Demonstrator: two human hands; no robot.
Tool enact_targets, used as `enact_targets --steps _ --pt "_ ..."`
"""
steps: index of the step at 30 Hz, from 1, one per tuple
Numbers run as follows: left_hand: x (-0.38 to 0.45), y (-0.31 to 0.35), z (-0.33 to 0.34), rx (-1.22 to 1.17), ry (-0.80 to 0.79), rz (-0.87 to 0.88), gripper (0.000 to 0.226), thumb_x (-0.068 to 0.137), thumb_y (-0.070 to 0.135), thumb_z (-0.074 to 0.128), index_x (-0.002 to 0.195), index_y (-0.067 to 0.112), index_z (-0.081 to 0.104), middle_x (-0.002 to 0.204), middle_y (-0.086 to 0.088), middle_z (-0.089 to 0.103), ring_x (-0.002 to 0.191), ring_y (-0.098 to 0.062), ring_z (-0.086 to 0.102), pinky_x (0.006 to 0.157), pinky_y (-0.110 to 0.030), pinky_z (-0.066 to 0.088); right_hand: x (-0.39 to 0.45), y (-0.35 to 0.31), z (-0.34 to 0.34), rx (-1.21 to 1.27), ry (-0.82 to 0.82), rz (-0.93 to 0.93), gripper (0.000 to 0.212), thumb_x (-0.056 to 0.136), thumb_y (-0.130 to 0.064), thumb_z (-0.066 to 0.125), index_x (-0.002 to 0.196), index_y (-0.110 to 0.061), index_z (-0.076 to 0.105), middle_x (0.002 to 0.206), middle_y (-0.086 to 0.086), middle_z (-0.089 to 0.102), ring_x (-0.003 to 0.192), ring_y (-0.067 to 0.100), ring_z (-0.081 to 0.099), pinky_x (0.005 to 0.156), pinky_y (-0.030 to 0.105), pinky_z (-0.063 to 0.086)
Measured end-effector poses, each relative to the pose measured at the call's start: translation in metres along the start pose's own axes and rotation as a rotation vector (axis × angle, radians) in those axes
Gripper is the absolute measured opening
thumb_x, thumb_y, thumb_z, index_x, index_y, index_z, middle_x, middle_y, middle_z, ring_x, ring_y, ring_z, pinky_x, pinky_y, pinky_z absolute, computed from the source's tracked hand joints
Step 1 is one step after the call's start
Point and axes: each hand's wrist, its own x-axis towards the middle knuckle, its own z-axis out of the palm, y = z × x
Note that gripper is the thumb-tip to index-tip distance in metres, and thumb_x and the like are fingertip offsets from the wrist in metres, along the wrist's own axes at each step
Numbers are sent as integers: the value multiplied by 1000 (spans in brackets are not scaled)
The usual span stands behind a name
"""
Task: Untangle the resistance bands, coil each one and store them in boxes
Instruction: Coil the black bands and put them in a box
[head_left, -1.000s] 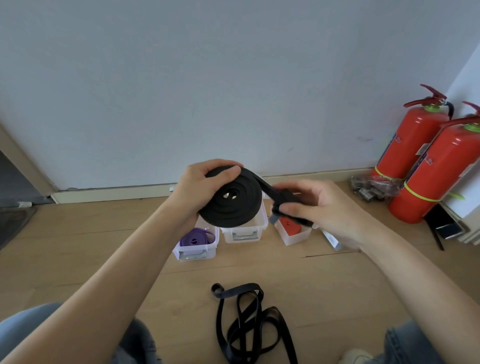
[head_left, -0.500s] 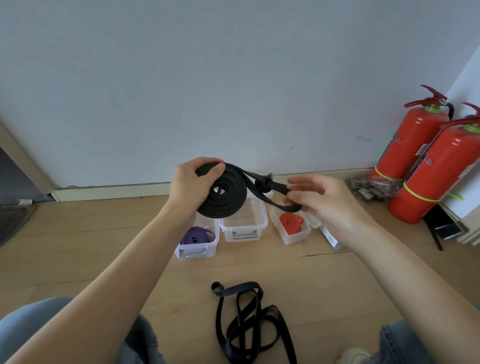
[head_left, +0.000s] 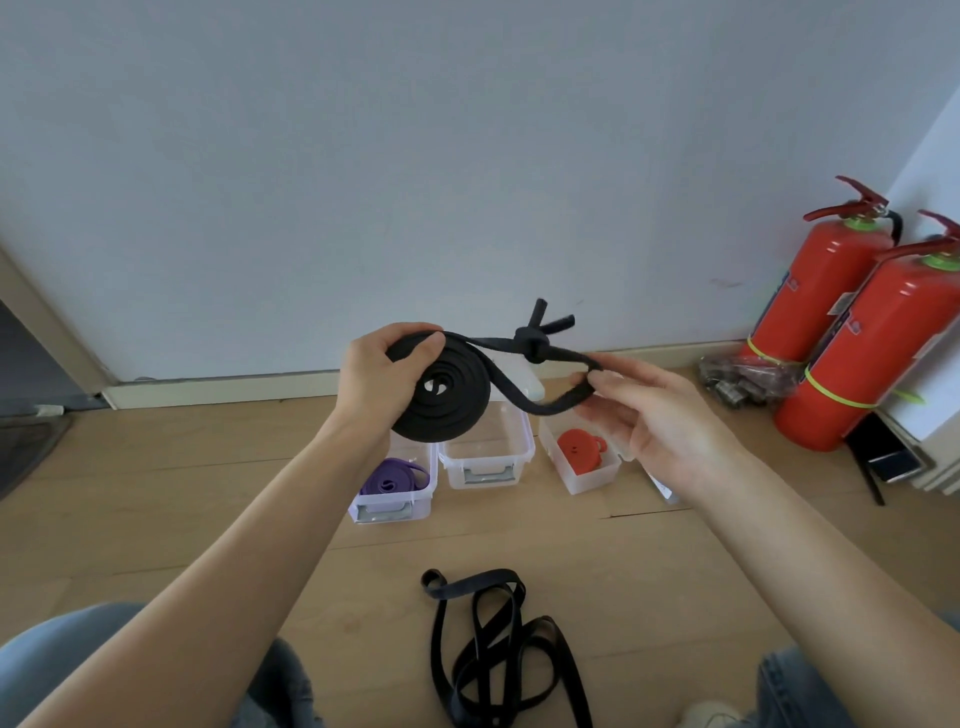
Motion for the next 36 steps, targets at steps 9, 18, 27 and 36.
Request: enact_targets --steps 9,18,27,36 --pt "0 6 1 -245 12 -126 6 86 21 64 87 24 69 85 2 69 79 -13 64 66 -22 52 -6 -1 12 -170 -197 -54 19 85 -7 61 102 -12 67 75 5 58 65 9 57 59 22 49" --pt "0 12 19 -365 146 -118 5 88 21 63 86 22 67 85 2 67 76 -11 63 64 -20 53 -6 16 35 -370 -157 -163 17 85 -19 66 101 -13 65 83 -3 65 65 8 57 60 24 44" --pt "-2 -11 41 -277 409 63 6 89 22 59 93 25 62 87 17 63 89 -5 59 77 -16 46 13 21 64 -639 16 -223 5 82 -19 68 85 -15 67 81 -1 68 75 9 60 65 7 44" --pt "55 -81 48 110 195 141 12 91 22 56 100 25 62 87 17 59 88 -6 54 67 0 39 99 48 56 -604 -167 118 80 80 10 62 142 -31 31 106 18 62 89 29 67 75 35 58"
